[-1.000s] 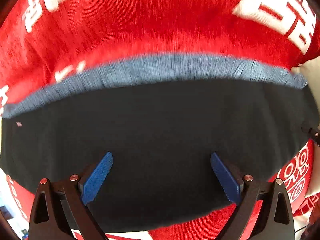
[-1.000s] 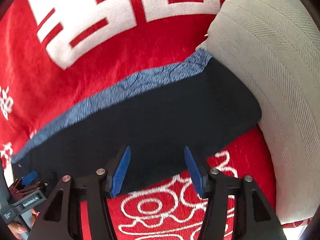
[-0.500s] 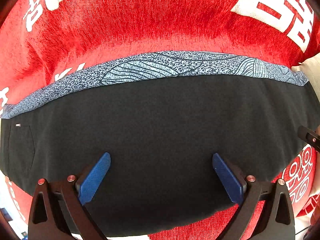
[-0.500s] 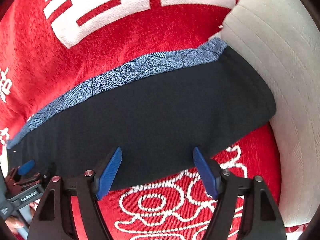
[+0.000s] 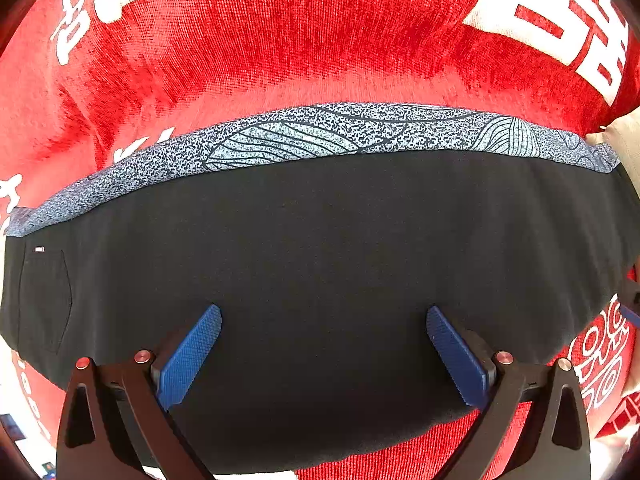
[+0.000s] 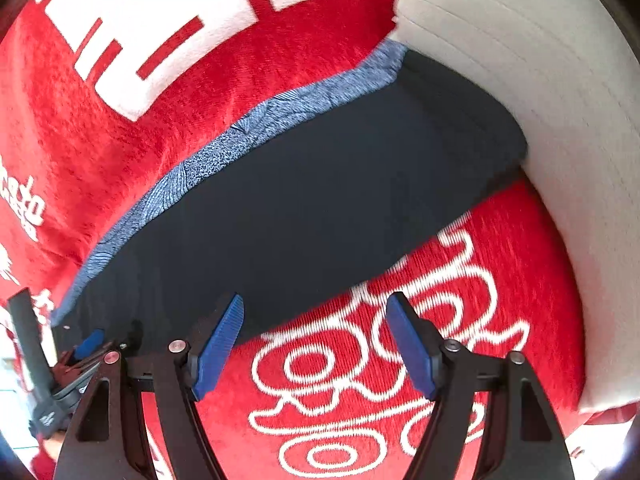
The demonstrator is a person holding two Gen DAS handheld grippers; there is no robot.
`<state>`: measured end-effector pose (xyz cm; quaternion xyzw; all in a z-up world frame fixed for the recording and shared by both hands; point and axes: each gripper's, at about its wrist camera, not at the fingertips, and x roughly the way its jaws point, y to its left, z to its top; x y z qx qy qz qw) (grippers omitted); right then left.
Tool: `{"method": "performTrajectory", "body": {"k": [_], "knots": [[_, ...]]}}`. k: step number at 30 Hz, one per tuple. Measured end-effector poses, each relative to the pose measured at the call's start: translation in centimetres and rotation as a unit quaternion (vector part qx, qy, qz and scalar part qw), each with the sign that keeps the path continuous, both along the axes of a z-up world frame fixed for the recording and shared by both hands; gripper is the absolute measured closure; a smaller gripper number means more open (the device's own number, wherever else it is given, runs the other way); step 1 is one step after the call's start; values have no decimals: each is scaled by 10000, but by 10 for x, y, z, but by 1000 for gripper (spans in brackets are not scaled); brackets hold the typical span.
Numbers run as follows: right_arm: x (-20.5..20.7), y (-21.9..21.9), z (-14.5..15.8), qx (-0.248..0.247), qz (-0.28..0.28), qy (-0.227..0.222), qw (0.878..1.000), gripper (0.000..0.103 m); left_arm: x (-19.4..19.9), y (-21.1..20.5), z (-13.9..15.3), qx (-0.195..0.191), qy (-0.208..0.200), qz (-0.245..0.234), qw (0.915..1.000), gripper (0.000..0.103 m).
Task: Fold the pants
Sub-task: 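Smooth the folded black trousers with both open grippers, then grasp the end of the trouser band with the right gripper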
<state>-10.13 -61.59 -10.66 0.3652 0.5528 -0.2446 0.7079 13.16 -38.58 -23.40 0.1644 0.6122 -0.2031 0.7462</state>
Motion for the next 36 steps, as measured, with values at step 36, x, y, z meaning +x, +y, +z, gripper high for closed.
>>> {"method": "performTrajectory", "body": {"k": [36], "knots": [[-71, -53, -33, 901, -2147, -2358, 9435, 26, -42, -95, 15, -318, -46, -256, 9992, 0]]}}
